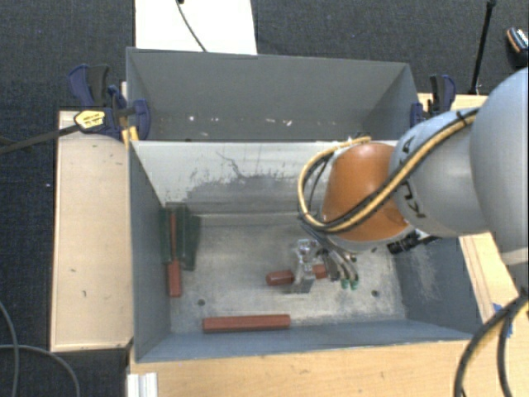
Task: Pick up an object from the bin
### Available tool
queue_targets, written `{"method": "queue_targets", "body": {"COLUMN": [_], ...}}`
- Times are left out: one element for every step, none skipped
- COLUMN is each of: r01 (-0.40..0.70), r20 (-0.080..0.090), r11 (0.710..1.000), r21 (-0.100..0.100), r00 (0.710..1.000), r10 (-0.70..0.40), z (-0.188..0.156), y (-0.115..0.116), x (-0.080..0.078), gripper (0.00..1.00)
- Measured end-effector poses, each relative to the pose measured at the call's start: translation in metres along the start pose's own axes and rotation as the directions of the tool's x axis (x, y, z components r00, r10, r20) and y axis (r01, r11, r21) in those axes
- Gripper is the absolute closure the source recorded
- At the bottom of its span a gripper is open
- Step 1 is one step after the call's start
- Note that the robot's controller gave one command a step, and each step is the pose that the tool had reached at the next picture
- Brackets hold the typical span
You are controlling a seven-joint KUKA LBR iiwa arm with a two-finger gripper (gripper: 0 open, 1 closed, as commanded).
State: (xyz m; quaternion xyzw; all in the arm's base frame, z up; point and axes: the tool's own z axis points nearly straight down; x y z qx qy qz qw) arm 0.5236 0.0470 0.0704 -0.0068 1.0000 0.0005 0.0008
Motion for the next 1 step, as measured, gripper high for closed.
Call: {"method": "queue_targets", "body": {"r01": [0.053], "r20": [0.009], "r11": [0.999], "r21": [0.001], "r00": [0.999], "r10": [-0.053], "z": [-0.1482], "y": [0.0082], "x": [-0.0079], "gripper": [1.00]}}
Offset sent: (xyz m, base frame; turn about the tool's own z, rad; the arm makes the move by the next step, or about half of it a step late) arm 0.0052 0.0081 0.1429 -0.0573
